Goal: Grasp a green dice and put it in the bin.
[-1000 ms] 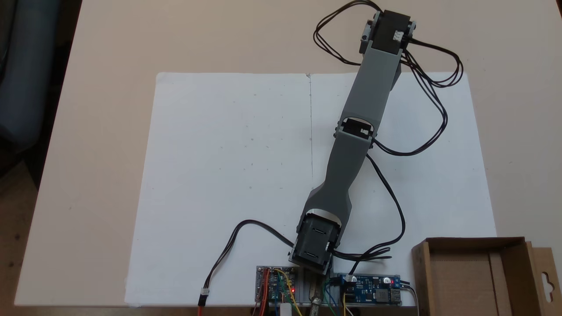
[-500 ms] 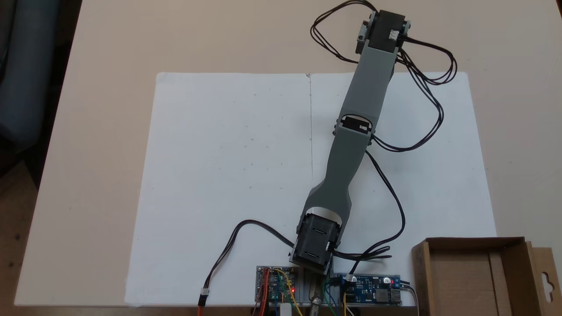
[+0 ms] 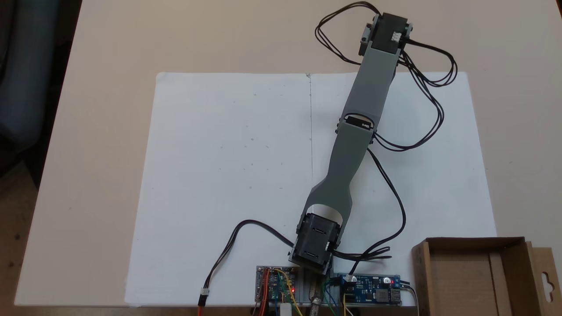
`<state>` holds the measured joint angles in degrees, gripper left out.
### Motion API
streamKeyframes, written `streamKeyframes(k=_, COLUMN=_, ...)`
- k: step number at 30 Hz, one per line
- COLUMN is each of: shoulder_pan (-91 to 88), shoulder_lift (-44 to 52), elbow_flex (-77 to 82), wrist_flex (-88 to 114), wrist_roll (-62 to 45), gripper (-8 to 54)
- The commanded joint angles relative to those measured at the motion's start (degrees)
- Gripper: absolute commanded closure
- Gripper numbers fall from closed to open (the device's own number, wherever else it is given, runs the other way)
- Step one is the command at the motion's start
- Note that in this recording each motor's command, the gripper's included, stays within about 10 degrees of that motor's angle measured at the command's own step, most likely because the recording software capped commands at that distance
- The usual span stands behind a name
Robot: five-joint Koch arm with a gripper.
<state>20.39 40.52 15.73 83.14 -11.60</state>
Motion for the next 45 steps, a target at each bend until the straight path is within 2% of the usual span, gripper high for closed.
streamKeyframes(k=1, shoulder_pan=1.2, shoulder_lift=0.7, elbow_flex=-3.9, wrist_flex=10.0, wrist_roll=-8.4, gripper=-2.0)
streamKeyframes(k=8, shoulder_pan=2.9, shoulder_lift=-1.6, elbow_flex=-6.2, wrist_flex=10.0, wrist_roll=-15.1, gripper=-2.1)
streamKeyframes(k=45, shoulder_pan=1.2, shoulder_lift=-5.4, elbow_flex=-5.4, wrist_flex=10.4, wrist_roll=-12.9, gripper=-1.8)
